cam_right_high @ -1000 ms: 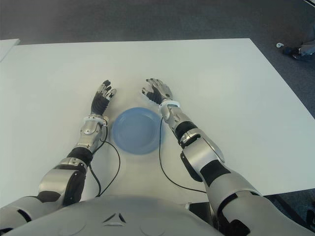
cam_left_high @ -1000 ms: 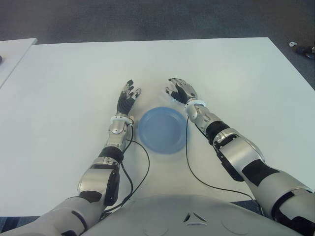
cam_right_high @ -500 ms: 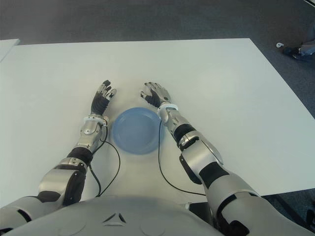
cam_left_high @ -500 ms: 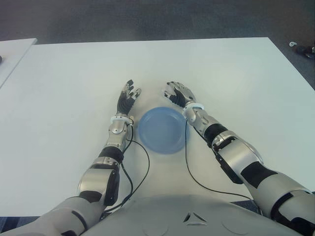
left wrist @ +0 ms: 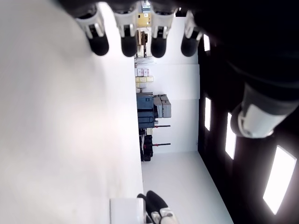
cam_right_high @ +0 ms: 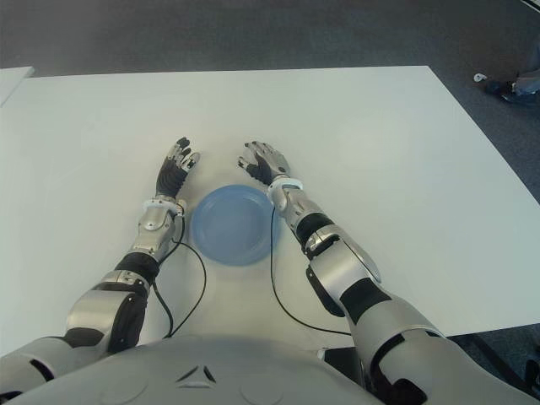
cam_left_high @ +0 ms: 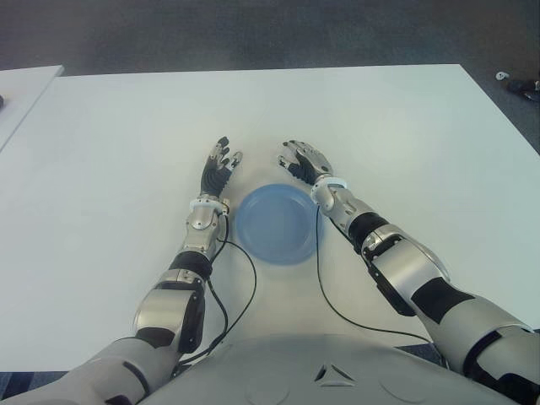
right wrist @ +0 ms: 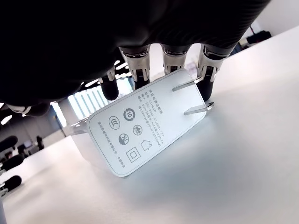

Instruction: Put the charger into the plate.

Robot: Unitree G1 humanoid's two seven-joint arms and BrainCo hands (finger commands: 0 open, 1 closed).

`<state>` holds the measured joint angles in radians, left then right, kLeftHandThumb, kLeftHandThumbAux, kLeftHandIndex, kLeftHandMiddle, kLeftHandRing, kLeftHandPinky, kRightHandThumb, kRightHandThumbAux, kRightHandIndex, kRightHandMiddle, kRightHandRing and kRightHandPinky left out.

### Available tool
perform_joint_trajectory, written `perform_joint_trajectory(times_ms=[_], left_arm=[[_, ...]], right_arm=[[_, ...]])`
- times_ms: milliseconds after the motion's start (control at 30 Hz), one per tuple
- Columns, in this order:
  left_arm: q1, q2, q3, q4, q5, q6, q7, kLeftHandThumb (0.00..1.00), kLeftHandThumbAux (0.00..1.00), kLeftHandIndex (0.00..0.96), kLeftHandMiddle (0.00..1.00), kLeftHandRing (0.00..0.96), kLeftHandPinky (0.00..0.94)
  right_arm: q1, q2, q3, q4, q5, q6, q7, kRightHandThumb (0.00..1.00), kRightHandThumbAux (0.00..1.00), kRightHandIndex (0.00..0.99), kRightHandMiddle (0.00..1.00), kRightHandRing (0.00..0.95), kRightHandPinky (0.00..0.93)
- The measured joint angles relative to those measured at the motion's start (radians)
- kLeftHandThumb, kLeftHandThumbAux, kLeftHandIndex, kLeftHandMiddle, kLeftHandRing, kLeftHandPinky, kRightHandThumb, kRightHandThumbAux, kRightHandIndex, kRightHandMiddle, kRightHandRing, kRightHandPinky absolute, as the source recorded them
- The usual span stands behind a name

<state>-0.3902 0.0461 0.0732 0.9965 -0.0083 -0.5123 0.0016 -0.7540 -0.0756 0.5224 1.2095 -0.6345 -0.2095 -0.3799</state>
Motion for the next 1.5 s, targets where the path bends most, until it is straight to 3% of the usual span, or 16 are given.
perform_joint_trajectory(times_ms=[1500], left_arm=[[0.037,-0.005,0.002,-0.064,-0.013,0.023,-0.034,0.076,0.555,0.0,0.006,0.003,0.026]], right_arm=[[0.003,-0.004,0.003,0.055,-0.005,-0.012,-0.014,0.35,0.12,0.0,0.0,0.0,0.0]])
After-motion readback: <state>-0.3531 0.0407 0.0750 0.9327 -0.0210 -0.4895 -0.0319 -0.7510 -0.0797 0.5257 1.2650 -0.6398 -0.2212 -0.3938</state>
